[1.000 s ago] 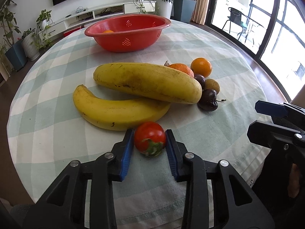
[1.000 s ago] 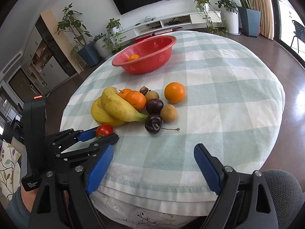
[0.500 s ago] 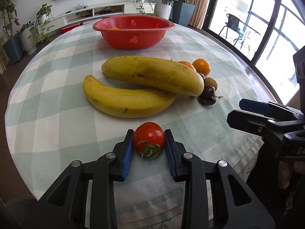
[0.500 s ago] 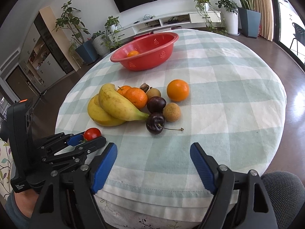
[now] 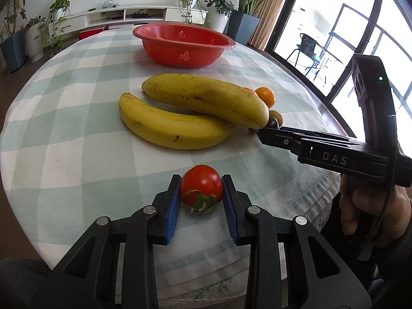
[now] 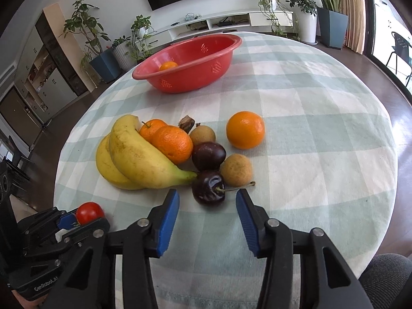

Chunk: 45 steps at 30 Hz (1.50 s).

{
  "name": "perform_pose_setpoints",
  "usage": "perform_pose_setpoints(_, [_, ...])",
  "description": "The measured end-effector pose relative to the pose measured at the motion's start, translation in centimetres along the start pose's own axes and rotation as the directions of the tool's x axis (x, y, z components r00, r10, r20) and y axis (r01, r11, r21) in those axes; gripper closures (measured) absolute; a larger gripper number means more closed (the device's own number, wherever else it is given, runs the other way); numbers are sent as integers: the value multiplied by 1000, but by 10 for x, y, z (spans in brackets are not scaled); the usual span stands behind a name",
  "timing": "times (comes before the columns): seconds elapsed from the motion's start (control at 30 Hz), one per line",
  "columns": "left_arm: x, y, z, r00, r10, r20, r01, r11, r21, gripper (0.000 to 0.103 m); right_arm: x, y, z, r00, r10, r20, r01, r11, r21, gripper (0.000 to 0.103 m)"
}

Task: Organize fruits
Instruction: 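Hold the tomato in the left gripper while the right gripper grasps a dark cherry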

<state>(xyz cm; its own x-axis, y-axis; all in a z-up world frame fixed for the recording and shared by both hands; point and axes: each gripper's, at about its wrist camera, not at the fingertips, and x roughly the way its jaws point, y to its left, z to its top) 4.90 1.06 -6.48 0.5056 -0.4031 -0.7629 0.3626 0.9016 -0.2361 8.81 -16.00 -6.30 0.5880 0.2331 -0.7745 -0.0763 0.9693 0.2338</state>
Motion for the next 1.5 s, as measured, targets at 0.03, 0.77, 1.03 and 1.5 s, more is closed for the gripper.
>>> perform_pose_setpoints(0.03, [1, 0, 0, 1000, -3, -2, 3, 1000, -1, 74, 1, 0, 1, 1000, -8, 0, 8, 1000, -2, 54])
perform_pose_setpoints(0.77, [5, -1, -2, 1000, -22, 1, 22, 1000, -4, 74, -5, 2, 1, 996, -91, 6, 91, 995, -52, 57])
perform_pose_setpoints(1.03, [4, -3, -3, 1000, -28, 3, 28, 1000, 1, 74, 6, 4, 4, 996, -89, 8, 89, 994, -70, 59])
perform_pose_setpoints(1.5, [3, -3, -3, 1000, -30, 5, 30, 1000, 0, 74, -6, 2, -2, 999, -47, 8, 47, 997, -66, 72])
